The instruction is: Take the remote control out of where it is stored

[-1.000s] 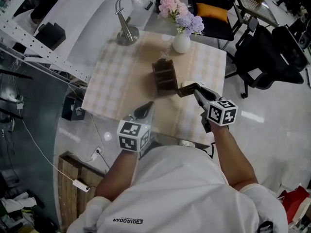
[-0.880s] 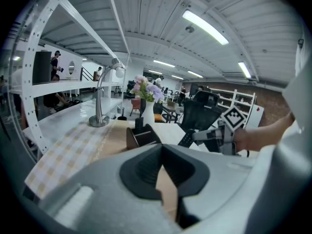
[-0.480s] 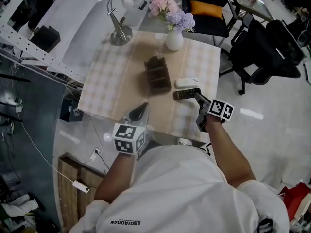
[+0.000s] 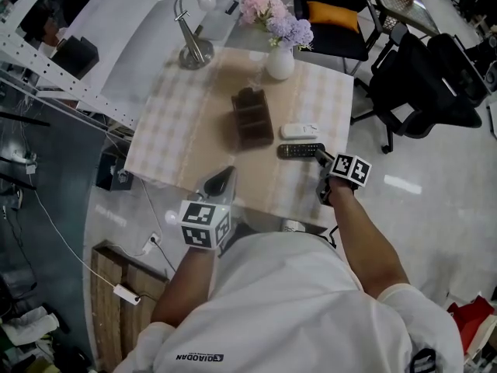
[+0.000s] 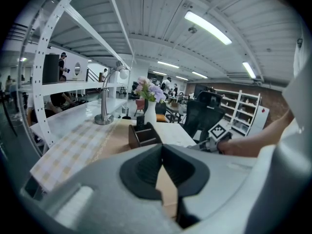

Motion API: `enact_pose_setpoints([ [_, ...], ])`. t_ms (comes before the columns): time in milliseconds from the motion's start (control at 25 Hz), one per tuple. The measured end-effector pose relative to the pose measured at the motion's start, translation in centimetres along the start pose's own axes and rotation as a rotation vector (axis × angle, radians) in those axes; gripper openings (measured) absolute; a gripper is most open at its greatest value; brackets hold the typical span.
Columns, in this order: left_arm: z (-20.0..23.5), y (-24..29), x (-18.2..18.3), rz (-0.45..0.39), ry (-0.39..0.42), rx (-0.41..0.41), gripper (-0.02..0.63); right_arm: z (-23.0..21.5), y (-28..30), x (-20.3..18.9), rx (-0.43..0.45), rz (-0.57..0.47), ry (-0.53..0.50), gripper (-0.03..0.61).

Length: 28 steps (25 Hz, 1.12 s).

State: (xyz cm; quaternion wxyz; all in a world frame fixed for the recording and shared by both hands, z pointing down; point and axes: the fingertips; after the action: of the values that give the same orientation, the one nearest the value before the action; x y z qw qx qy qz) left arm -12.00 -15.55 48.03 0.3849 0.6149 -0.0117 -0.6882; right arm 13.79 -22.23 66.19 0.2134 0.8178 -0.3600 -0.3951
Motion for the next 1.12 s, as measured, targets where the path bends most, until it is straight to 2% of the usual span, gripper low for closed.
enact_pose_setpoints([
  [360,0.0,-0.2,-0.4,0.005,-0.006,0.001,0.003,-1.1,0.7,-0.4,-0.060,0.057,-0.084,0.130],
  [560,0.1,-0.3,-0.3,0.003,-0.017,-0.007,0.003,-1.1,0.1,0.1,-0.063,0.033,-0.111,0.137],
  [760,0.0,-0.1,0.1,-0.002,-0.008,-0.012,0.003,-0.1,-1.3,1.3,-0.077,-0.021,-0.190,0.133],
  [920,0.1,0.0,0.5,-0.009,-0.002,-0.013,0.003,3.9,-2.7,2.4,-0.004,-0.083,-0.273,0.107],
  [1120,0.2,-0.1,1.1,-0.031,-0.001,-0.018,0.003,11.4,-4.4,2.2,0.183,-0.108,-0.392,0.049],
])
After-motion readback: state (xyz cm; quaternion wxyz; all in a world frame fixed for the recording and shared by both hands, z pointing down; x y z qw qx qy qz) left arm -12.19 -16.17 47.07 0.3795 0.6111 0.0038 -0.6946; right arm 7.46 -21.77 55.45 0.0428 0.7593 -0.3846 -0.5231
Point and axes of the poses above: the fingertips, and each gripper's own axes: y forward along the fingers, z to its left, x out of its top, and after that the axes turned 5 degrees about -y, right-handed
